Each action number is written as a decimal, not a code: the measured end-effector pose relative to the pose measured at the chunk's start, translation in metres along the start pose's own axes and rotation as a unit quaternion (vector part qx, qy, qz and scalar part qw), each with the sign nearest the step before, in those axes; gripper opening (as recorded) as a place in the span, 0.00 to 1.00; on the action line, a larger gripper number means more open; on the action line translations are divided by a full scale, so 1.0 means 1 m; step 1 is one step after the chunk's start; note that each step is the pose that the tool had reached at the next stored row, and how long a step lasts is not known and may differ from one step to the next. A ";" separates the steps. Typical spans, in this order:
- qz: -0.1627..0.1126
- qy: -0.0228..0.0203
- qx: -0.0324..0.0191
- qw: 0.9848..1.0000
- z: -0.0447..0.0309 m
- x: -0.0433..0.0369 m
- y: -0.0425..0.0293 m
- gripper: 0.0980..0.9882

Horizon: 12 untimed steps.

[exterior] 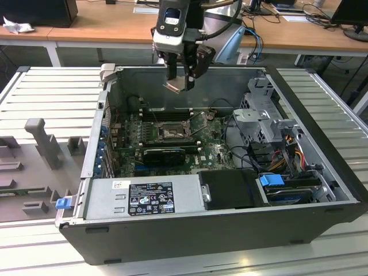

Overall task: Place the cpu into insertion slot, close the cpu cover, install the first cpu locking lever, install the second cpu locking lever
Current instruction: 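Place the cpu into insertion slot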

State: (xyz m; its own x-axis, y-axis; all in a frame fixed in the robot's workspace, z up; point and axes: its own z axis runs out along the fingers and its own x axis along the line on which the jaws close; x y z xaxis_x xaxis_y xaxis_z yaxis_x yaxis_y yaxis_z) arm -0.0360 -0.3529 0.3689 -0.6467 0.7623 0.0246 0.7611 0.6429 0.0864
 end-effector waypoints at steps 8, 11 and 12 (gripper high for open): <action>0.053 -0.005 -0.001 0.999 0.0006 0.0000 -0.0001 0.48; 0.063 -0.005 -0.002 0.998 0.0008 0.0000 -0.0001 0.48; 0.066 -0.006 -0.002 0.998 0.0008 0.0000 -0.0001 0.48</action>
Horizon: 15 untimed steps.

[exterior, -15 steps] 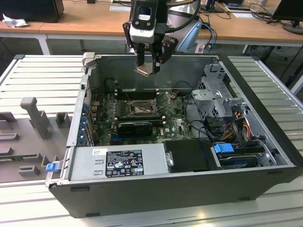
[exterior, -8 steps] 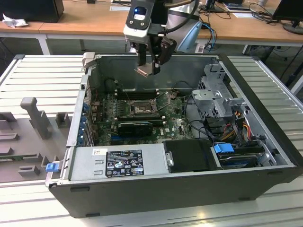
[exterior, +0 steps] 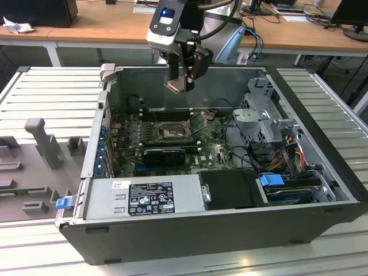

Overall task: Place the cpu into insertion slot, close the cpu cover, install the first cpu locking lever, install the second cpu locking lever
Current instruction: 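Place the cpu into insertion slot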

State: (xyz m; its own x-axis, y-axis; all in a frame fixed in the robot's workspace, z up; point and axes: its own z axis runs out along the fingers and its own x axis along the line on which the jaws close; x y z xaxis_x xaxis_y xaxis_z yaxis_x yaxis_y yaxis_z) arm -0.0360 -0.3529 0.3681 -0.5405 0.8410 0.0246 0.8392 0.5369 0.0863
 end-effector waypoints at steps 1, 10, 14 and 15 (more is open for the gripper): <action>0.006 -0.001 0.000 1.000 0.0001 0.0000 0.0000 0.48; 0.043 -0.004 -0.001 0.999 0.0006 0.0000 0.0000 0.48; 0.057 -0.005 -0.001 0.998 0.0008 0.0000 -0.0001 0.48; 0.060 -0.005 -0.001 0.998 0.0009 0.0000 -0.0001 0.48</action>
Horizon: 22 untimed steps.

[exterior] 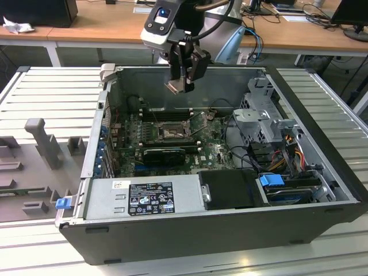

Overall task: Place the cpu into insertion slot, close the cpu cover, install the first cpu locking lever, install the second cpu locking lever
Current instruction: 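Place the cpu into insertion slot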

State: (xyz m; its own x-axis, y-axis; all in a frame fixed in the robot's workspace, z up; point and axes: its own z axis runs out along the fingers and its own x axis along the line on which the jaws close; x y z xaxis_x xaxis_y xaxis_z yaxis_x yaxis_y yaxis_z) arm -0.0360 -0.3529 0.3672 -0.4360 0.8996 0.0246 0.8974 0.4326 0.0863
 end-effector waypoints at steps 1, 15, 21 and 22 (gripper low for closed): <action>0.007 -0.001 0.000 1.000 0.0001 0.0000 0.0000 0.48; 0.049 -0.004 -0.001 0.999 0.0008 0.0000 -0.0001 0.48; 0.063 -0.005 -0.002 0.998 0.0010 0.0000 -0.0001 0.48; 0.065 -0.006 -0.002 0.998 0.0011 0.0000 -0.0001 0.48</action>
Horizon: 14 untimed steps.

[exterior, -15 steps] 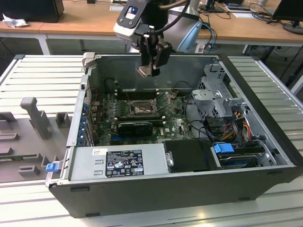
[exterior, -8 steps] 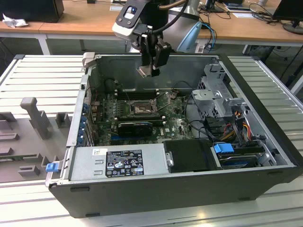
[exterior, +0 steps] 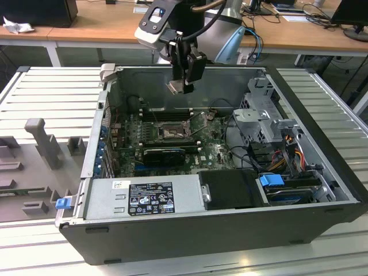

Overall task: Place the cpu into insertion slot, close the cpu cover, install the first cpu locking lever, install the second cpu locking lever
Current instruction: 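Place the cpu into insertion slot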

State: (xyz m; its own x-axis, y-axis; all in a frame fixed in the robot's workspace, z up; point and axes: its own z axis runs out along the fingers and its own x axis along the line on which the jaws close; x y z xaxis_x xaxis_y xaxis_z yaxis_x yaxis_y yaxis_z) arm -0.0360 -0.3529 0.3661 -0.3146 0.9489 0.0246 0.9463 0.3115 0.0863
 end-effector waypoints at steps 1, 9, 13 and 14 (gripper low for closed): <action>0.003 0.000 0.000 1.000 0.0000 0.0000 0.0000 0.48; 0.037 -0.003 -0.001 0.999 0.0015 0.0000 -0.0001 0.48; 0.062 -0.005 -0.001 0.998 0.0027 -0.0001 -0.0003 0.48; 0.064 -0.006 -0.002 0.998 0.0028 -0.0001 -0.0003 0.48</action>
State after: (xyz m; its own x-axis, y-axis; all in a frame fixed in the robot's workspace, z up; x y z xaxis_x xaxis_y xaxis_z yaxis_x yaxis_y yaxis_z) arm -0.0360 -0.3529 0.3632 -0.1900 0.9815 0.0246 0.9785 0.1872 0.0862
